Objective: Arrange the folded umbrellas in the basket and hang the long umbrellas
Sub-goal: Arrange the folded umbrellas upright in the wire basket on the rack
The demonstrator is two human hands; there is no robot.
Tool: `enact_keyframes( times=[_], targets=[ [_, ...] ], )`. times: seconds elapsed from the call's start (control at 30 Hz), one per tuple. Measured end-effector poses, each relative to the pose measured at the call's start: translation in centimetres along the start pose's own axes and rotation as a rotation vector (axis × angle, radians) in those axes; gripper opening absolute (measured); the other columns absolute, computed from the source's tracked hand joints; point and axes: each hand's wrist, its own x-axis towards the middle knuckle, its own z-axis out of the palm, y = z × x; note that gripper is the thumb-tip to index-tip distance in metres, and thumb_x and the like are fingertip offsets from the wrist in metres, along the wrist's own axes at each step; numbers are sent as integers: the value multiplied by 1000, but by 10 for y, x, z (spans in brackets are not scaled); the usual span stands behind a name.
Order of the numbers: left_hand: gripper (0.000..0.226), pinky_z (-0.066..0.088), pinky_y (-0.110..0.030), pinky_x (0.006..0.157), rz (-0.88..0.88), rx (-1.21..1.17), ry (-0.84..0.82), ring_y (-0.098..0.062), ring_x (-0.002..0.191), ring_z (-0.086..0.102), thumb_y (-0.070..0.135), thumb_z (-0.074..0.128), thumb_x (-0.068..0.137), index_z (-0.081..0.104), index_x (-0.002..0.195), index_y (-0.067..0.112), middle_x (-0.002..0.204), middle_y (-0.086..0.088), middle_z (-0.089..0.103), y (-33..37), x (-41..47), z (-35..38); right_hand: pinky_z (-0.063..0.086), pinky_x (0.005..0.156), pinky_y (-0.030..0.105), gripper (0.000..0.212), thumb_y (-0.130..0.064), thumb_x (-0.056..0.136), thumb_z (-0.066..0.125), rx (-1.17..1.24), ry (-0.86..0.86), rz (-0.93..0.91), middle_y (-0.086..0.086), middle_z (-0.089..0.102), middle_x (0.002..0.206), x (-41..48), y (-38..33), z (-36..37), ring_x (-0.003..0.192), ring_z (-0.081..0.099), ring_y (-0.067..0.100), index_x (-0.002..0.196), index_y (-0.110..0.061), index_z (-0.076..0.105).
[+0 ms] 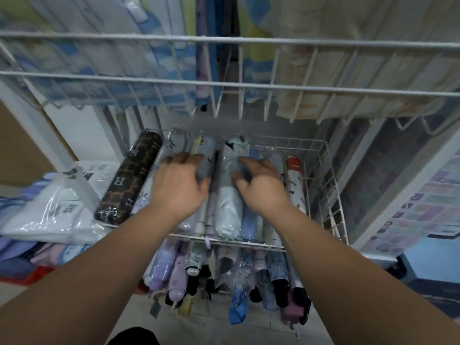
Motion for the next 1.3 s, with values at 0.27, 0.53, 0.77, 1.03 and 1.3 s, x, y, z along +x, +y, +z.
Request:
enact_keyframes(
  times=[0.27,0.53,0.77,1.03,1.3],
  targets=[
    [70,43,-44,103,8,-2,-119,-36,122,51,44,63,89,38,151,23,141,-13,54,-16,-17,23,41,89,19,78,-57,80,71,-9,-102,108,3,53,141,0,-16,12,125,53,19,148,-38,38],
    [63,40,-46,101,5,22,-54,-39,120,43,48,58,91,42,147,25,141,-15,48,19,-19,10,57,77,24,77,-25,72,76,419,-24,214,-9,64,121,-3,-11,1,91,68,12,141,-40,44],
    [58,43,-45,103,233,-379,-117,-40,125,49,35,56,97,37,152,32,140,-14,54,81,-13,24,49,59,10,78,-19,80,77,341,109,152,-8,67,103,-28,41,-67,74,64,-6,144,-44,40],
    [64,40,-36,112,398,-458,-384,-26,143,41,33,55,99,25,156,40,160,0,37,147,3,69,44,77,25,73,-18,88,60,-6,169,358,13,66,120,-46,79,-76,105,65,32,151,-36,28],
    [73,40,-41,109,430,-333,-521,-24,134,50,41,58,96,16,156,44,152,2,48,152,16,81,50,85,40,59,-11,93,50,-300,59,426,20,53,126,-37,76,-77,114,53,40,146,-28,33]
  ],
)
